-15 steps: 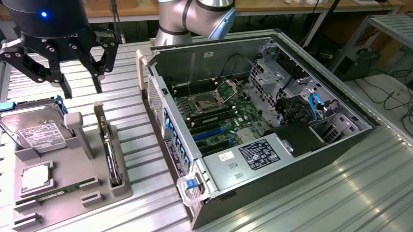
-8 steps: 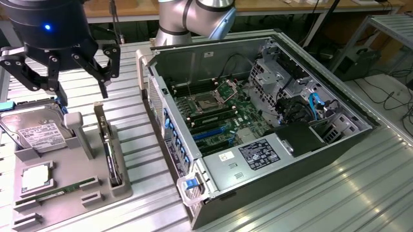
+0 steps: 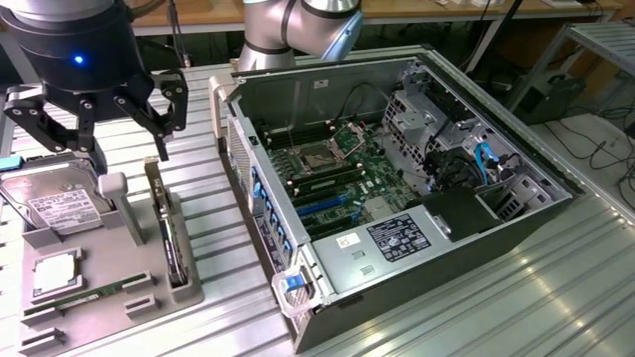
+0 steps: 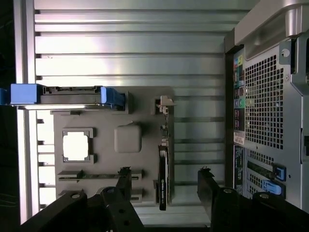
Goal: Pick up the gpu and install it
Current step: 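Pick up the gpu and move the gpu toward the slot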
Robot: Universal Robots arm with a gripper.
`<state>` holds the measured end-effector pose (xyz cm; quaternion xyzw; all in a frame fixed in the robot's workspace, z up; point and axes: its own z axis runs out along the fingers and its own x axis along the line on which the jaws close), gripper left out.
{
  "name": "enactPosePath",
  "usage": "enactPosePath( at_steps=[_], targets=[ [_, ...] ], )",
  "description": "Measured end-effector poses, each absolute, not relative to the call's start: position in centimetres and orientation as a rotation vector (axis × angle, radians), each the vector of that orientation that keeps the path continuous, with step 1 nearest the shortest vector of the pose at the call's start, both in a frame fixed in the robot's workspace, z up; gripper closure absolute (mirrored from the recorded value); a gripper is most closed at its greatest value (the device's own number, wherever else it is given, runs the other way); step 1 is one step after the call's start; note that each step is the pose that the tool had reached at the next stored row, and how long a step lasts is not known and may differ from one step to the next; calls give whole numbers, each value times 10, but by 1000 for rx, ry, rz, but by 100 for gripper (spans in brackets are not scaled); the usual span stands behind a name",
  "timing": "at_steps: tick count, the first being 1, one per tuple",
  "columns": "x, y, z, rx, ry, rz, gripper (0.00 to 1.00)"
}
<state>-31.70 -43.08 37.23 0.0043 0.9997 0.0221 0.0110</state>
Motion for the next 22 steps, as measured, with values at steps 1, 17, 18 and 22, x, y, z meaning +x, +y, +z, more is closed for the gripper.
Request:
enactPosePath(
  at_steps=[1, 17, 18, 22],
  targets=[
    [-317, -431, 371, 13, 3119, 69, 34],
    [-317, -442, 355, 12, 3119, 70, 34],
    [-317, -443, 354, 12, 3119, 69, 34],
    [-317, -446, 350, 11, 3119, 70, 34]
  ],
)
